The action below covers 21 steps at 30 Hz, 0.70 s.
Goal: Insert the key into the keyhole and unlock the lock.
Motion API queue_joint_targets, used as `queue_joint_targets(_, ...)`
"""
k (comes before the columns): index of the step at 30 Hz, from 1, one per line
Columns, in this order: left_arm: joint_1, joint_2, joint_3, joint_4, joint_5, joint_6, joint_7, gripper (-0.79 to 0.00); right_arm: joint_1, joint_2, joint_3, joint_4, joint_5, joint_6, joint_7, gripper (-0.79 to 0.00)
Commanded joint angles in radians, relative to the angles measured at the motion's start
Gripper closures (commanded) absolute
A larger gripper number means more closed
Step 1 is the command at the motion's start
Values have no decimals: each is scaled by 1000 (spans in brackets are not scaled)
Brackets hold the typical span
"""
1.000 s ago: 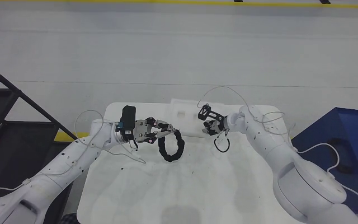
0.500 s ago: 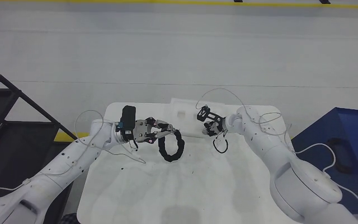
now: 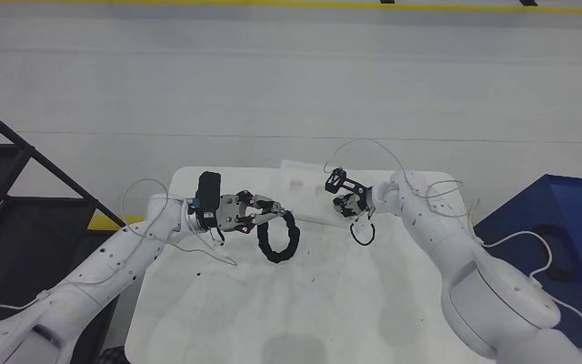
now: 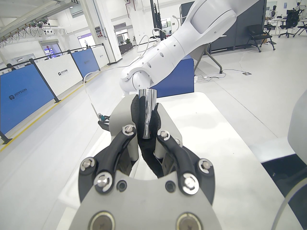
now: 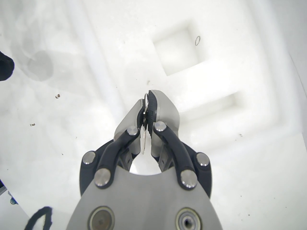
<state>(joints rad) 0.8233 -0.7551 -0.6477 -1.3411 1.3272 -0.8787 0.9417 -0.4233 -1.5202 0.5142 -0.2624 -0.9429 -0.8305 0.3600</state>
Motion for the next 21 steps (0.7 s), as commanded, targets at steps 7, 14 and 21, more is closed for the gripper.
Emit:
queue_joint_targets(7, 0, 0, 0, 0, 0, 0, 0, 0, 2, 20, 15, -29, -18, 1, -48, 0)
queue_joint_targets(14, 0, 0, 0, 0, 0, 0, 0, 0, -5, 49, 46, -69, -6, -17, -89, 0)
queue_joint_targets(21, 0, 0, 0, 0, 0, 0, 0, 0, -33, 96, 101, -172, 30, -45, -102, 0)
